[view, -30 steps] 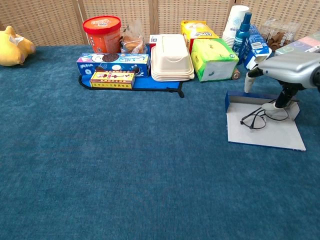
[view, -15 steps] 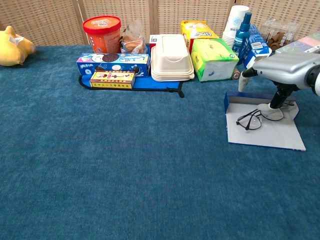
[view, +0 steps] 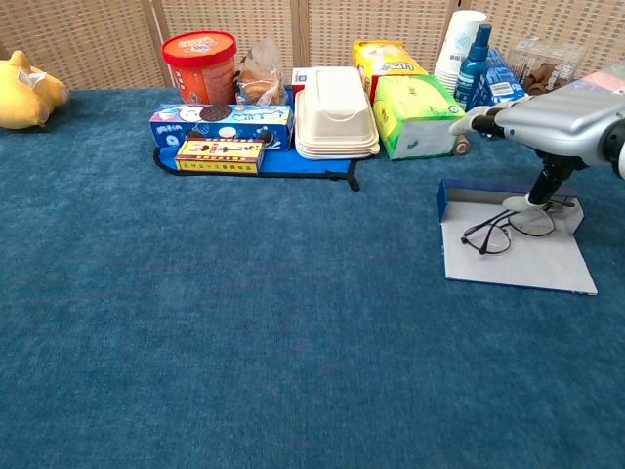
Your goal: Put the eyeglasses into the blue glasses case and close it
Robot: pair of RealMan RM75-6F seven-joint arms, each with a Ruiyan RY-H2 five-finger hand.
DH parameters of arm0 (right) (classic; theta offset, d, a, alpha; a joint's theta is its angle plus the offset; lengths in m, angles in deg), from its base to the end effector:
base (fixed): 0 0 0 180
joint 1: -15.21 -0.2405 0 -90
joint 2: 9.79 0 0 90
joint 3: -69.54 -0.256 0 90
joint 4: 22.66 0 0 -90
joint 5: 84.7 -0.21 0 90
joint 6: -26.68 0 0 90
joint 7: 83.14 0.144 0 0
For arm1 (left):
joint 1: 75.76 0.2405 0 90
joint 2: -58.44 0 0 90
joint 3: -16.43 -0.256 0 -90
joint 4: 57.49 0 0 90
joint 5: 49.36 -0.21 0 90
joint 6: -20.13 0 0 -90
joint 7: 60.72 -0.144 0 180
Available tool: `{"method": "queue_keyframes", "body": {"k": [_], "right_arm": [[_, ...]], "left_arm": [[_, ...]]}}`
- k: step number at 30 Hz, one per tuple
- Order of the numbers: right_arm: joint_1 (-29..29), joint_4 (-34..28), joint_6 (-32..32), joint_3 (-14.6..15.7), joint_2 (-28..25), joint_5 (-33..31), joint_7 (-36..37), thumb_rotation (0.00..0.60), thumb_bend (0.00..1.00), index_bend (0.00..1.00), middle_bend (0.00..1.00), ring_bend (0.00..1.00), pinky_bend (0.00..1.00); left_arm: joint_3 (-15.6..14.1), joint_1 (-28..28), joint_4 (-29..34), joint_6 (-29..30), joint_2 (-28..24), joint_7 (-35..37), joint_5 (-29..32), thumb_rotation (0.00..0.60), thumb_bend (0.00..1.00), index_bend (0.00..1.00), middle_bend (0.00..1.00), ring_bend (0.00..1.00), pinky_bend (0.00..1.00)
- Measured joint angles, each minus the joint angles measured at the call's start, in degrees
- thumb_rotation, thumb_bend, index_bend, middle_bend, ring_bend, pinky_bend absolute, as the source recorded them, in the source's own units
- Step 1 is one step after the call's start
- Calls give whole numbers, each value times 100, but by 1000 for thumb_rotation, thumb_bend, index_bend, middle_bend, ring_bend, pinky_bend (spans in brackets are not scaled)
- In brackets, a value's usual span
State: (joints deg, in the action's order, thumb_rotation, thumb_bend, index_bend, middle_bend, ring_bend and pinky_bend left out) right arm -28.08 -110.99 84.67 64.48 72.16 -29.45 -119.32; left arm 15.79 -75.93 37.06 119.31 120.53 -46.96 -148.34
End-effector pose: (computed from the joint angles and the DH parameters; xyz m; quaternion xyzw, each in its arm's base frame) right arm -0.1829 -0.3440 0.0157 0.7749 -0.2975 0.2558 0.4955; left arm -0.2803 0.1392 0.1785 -0.5602 -0.3851 -0.5295 0.5074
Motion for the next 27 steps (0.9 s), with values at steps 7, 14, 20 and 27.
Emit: {"method": "queue_keyframes", "body": {"k": [7, 14, 20, 27], "right_arm": [[32, 332, -58, -3, 159, 208, 277, 600, 266, 0, 0, 0, 0], [71, 495, -65, -32, 228, 376, 415, 600, 260, 0, 0, 0, 0], [91, 660, -135, -46, 302, 389, 488, 600, 259, 0, 0, 0, 0], [107, 799, -210, -66, 370, 397, 542, 600, 258, 0, 0, 0, 0]], "left_arm": [[-1, -2, 22, -17, 0, -34, 1, 600, 131, 189, 178, 105, 0], [-3, -8, 51, -47, 1, -76, 5, 600, 131, 189, 177, 105, 0], [5, -7, 66, -43, -10, -89, 11, 600, 133, 189, 178, 106, 0], [0, 2, 59, -31, -10, -82, 5, 600, 131, 188, 178, 105, 0]]}}
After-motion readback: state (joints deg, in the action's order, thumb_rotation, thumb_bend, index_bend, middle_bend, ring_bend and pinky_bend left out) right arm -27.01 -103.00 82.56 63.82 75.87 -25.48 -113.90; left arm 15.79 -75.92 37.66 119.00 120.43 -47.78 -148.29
